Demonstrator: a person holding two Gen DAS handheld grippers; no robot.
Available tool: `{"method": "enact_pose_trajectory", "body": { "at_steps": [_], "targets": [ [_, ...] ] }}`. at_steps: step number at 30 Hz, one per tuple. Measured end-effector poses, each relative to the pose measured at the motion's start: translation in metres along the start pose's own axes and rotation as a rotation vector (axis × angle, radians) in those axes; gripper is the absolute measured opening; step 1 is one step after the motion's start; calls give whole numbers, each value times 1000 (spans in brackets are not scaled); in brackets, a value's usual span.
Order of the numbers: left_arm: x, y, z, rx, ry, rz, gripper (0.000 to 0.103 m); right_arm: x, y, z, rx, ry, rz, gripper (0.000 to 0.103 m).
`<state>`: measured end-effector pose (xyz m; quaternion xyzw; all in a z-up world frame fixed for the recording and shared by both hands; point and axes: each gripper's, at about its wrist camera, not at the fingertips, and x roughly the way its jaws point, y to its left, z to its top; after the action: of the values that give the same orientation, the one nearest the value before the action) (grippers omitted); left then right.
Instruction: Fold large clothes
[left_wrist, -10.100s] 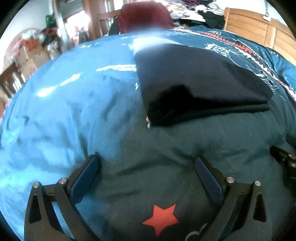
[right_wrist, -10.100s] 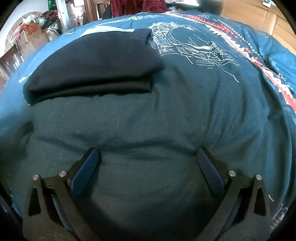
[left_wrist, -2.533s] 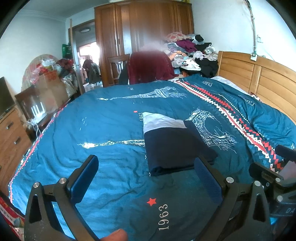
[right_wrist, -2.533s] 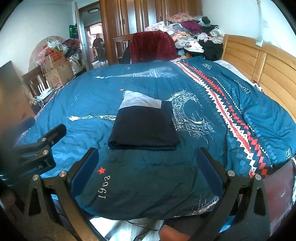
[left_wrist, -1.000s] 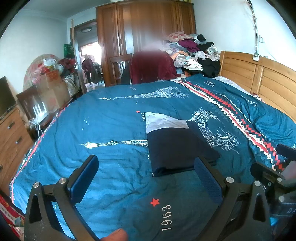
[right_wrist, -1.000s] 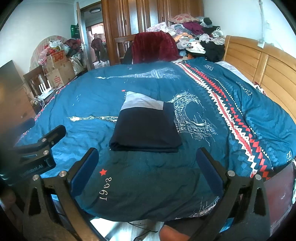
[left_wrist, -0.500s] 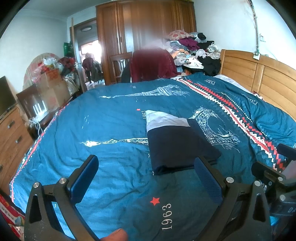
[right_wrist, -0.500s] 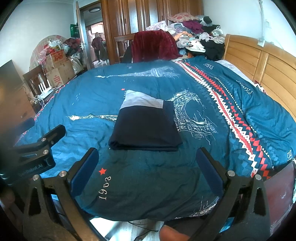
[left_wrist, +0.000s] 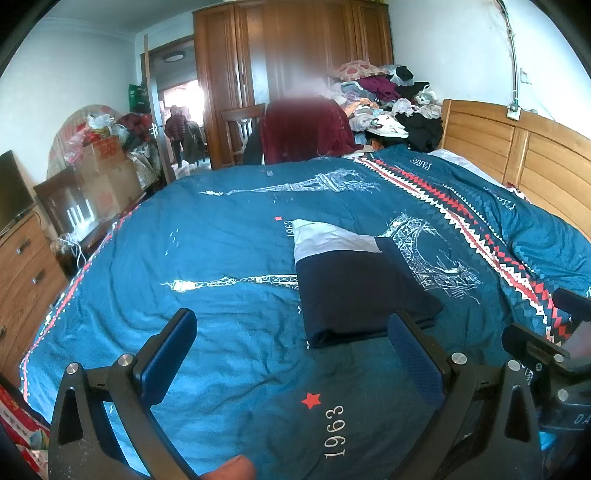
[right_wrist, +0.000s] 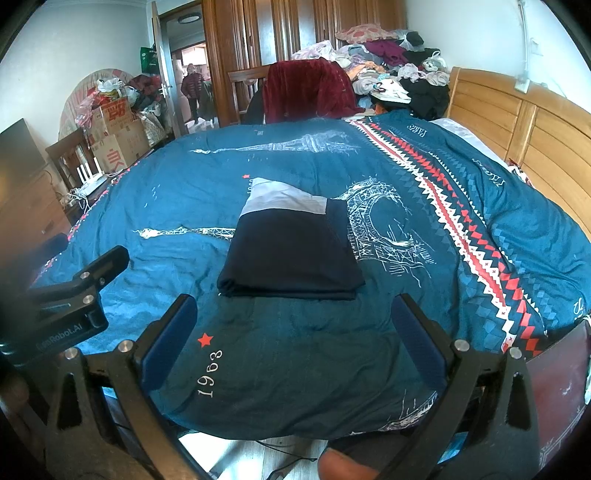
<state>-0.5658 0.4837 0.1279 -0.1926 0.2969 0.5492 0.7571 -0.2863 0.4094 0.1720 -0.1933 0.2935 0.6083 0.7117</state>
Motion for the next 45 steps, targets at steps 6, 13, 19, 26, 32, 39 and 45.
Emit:
{"method": "enact_pose_trajectory", "body": {
  "at_steps": [6,13,19,26,32,39,45],
  "targets": [
    [0,0,0,0,-1,2,103,-1,1,0,-1,-1,1,103],
    [0,-1,-1,0,-1,4,103,-1,2,1,-2,-3,-3,103],
    [-2,6,3,0,-19,20,103,-4,2,16,-16,-53,-39,103],
    [-15,10,16,-4,-60,28,103,-38,2,46,-25,-214,-98,103],
    [-24,7,22,-1,-81,23,103,-35,3,53,-57,-236,-173,103],
    [-26,2,25,14,-80,24,103,-21,-4,51,-20,-162,-96,103],
    [-26,2,26,16,-76,25,103,-15,-4,48,-17,-120,-80,103]
  ]
}}
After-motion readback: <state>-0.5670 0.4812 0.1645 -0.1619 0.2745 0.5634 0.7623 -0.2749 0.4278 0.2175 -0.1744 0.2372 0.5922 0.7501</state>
